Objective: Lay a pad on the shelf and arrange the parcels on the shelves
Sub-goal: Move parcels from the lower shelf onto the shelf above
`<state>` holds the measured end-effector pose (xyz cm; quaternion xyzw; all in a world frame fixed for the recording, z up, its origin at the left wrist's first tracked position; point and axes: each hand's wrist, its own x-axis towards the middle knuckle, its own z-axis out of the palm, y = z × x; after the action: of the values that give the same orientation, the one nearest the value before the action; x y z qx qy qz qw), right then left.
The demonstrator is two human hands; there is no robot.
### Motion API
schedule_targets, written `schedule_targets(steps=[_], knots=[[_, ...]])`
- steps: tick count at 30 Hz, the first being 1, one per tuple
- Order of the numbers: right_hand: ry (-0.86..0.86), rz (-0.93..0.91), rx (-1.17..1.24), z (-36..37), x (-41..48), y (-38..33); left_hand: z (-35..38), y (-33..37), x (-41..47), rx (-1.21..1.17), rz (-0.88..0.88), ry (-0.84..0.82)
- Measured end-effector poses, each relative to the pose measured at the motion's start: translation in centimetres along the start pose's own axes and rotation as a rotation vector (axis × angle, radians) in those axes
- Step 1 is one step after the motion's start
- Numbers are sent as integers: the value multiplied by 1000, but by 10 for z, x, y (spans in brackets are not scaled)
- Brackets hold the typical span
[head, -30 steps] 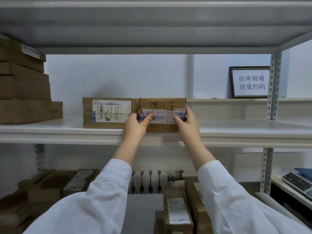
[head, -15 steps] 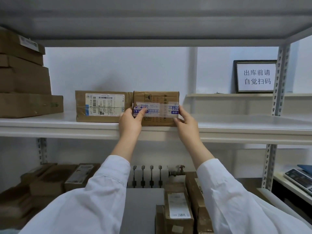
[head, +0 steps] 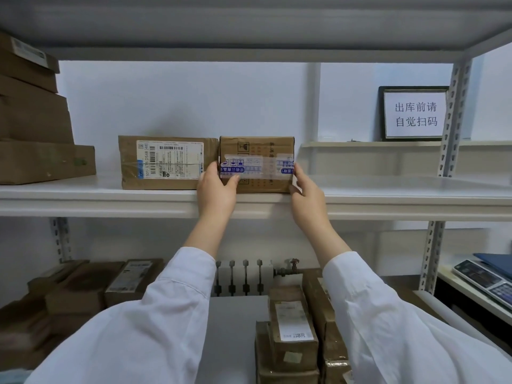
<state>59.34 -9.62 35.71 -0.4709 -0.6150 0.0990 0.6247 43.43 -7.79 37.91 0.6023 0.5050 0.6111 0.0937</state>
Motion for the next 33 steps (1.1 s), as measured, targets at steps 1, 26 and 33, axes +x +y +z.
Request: schedule_targets(steps=[1, 26, 33], knots=[[33, -18, 1, -1, -2, -1, 1, 0, -2, -15, 3, 10], [-152, 648, -41, 3, -114, 120, 73, -81, -141, -480, -300, -159], [-351, 924, -49, 14, -136, 166, 109, -143, -170, -266, -869, -417]])
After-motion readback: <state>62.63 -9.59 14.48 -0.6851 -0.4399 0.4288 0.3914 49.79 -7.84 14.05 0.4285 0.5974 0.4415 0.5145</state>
